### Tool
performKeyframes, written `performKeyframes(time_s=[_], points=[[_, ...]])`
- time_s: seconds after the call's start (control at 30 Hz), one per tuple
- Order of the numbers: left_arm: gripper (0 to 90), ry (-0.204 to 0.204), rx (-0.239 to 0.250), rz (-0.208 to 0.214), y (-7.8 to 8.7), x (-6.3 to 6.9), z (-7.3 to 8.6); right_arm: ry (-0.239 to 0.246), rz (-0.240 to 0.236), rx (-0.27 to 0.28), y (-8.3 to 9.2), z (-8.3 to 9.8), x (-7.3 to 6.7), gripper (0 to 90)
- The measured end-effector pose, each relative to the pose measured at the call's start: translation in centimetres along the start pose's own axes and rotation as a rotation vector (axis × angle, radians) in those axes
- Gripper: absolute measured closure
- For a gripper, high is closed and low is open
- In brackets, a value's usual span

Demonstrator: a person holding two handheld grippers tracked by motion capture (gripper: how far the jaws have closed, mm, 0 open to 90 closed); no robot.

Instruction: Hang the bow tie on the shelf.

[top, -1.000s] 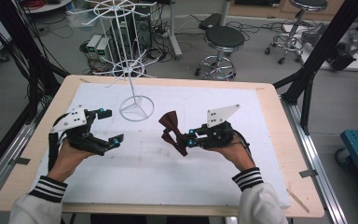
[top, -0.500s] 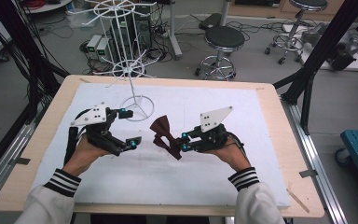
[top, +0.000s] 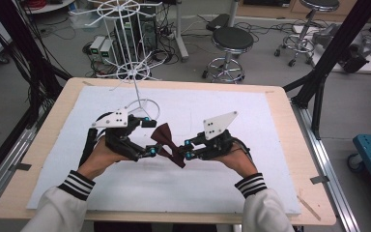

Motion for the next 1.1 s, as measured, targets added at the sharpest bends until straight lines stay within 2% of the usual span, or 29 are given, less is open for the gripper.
performKeyframes(time_s=[0.1, 0.27, 0.3, 0.33, 0.43, 0.47, 0.5, 0.57, 0.6, 0.7, 0.73, 0.77, 0.87, 1.1], points=[[20.8, 0.020, 0.004, 0.030, -0.2, 0.1, 0.0, 0.010, -0.001, 0.006, 0.0, -0.1, 0.0, 81.4], [26.0, 0.024, 0.007, 0.055, -0.4, 0.3, -0.1, 0.014, -0.009, 0.008, -0.1, -0.1, -0.1, 81.3], [35.6, 0.016, 0.006, 0.062, -0.5, 0.4, -0.1, 0.016, -0.017, 0.005, -0.1, -0.1, -0.2, 81.3], [35.6, 0.008, 0.003, 0.065, -0.5, 0.4, -0.1, 0.016, -0.017, 0.005, -0.1, -0.1, -0.2, 81.3], [46.5, 0.016, -0.001, 0.072, -0.6, 0.4, 0.0, 0.028, -0.012, 0.001, -0.1, -0.1, -0.3, 81.3], [46.5, 0.014, -0.004, 0.079, -0.6, 0.4, 0.1, 0.028, -0.012, 0.001, -0.1, -0.1, -0.3, 81.3], [55.7, 0.006, -0.001, 0.088, -0.7, 0.6, 0.0, 0.024, -0.012, 0.000, -0.1, 0.0, -0.2, 81.3], [57.7, 0.006, -0.002, 0.092, -0.7, 0.7, 0.0, 0.022, -0.012, -0.001, -0.1, 0.0, -0.2, 81.3], [63.4, 0.002, -0.003, 0.096, -0.7, 0.7, 0.0, 0.020, -0.006, -0.001, -0.1, 0.0, -0.1, 81.3], [68.1, 0.024, 0.005, 0.115, -0.7, 0.9, -0.1, 0.018, -0.008, -0.003, -0.1, 0.1, -0.1, 81.3], [74.8, 0.030, 0.001, 0.117, -0.7, 0.9, 0.0, 0.021, -0.005, -0.007, -0.1, 0.1, 0.0, 81.3], [77.1, 0.030, 0.001, 0.117, -0.7, 0.9, 0.0, 0.021, -0.005, -0.007, -0.1, 0.1, 0.0, 81.3], [81.2, 0.023, -0.013, 0.103, -0.7, 1.0, 0.0, 0.016, -0.005, -0.012, -0.2, 0.2, 0.0, 81.1], [81.9, 0.021, -0.014, 0.080, -0.6, 1.1, -0.2, 0.005, -0.001, -0.004, -0.2, 0.1, 0.1, 80.3]])
Point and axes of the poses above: each handheld gripper's, and its own axes: y roughly backward along the jaws, z roughly out of its underside, x roughly to its right, the point moved 10 cm from there along -y, roughly forward along the jaws, and after that the axes turned 10 degrees about z, right-handed, at the moved point
